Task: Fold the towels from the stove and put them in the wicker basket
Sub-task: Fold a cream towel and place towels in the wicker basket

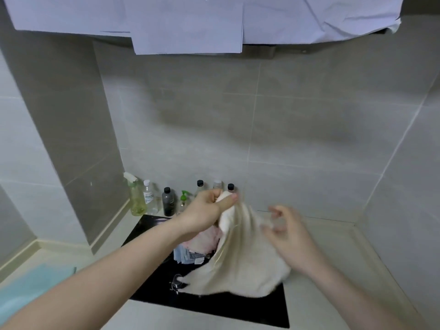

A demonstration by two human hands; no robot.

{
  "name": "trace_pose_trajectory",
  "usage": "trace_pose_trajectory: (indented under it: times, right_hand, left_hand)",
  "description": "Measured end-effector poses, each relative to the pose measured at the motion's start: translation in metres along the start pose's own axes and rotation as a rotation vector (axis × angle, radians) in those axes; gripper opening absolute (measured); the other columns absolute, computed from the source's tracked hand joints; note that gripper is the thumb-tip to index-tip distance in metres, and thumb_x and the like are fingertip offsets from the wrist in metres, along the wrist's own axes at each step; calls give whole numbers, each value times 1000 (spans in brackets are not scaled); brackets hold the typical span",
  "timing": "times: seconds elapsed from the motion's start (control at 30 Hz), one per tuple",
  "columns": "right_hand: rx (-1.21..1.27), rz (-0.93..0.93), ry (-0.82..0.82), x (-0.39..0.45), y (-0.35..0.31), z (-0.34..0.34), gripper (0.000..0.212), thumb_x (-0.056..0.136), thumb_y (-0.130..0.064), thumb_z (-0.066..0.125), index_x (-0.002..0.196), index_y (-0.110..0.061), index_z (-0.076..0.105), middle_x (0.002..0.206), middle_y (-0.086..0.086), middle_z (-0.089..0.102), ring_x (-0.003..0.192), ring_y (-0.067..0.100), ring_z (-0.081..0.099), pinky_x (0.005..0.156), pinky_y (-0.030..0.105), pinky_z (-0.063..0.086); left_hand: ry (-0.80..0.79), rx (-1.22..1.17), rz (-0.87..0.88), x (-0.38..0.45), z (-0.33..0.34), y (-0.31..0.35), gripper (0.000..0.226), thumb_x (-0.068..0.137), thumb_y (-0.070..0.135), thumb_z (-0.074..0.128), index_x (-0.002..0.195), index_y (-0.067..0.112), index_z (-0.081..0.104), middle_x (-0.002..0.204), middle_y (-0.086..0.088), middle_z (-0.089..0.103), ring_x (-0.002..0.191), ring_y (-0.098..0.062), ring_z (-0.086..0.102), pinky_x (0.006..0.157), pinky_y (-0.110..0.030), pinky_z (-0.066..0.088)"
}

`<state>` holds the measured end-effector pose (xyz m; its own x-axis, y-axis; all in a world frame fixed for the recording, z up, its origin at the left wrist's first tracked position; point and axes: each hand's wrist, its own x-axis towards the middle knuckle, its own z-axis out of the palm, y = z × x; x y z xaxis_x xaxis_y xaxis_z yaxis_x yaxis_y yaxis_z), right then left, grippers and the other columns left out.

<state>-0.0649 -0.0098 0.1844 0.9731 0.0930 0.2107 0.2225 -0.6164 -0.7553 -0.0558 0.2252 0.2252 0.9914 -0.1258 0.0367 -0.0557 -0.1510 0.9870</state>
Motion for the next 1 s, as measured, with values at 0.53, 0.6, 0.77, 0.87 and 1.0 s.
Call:
trace_pose_trajectory:
  times: [0.53, 0.6, 0.77, 0.87, 1.0]
  right_hand:
    - [153, -25, -373, -36, -17, 6, 42, 101, -49, 47, 83, -18, 69, 80, 6, 72, 75, 24, 71, 70, 44, 58]
    - [101, -61, -387, -32, -21, -7, 34, 104, -35, 48, 86, -26, 75, 83, -3, 75, 75, 11, 72, 66, 25, 52]
    - [29, -83, -378, -42, -42, 3, 30, 84, -64, 63, 88, -37, 75, 84, -17, 74, 73, -2, 68, 71, 25, 56]
    - [-32, -65, -186, -41, -46, 19, 38, 74, -70, 69, 80, -32, 71, 78, -19, 72, 70, -5, 65, 68, 21, 53]
    - [-61, -84, -43, -33, -43, 20, 26, 84, -51, 66, 75, -26, 66, 65, -12, 64, 55, 6, 54, 60, 27, 48]
  left_hand:
    - [26, 239, -147, -4, -1, 21, 54, 75, 50, 88, 60, 23, 43, 51, 3, 39, 40, -14, 33, 41, -23, 24]
    - [-17, 249, -171, -6, -6, 21, 53, 73, 50, 89, 62, 21, 45, 52, 2, 39, 40, -15, 33, 42, -24, 25]
    - [21, 143, -212, -3, 13, 16, 53, 80, 38, 86, 65, 23, 37, 54, 0, 31, 39, -15, 31, 40, -23, 28]
    - [44, 151, -215, 1, 29, 21, 54, 82, 37, 84, 67, 23, 35, 53, 1, 26, 36, -16, 32, 37, -21, 28]
    - [33, 83, -228, 6, 33, 30, 44, 86, 35, 80, 78, 17, 40, 53, -1, 28, 38, -17, 33, 37, -21, 29]
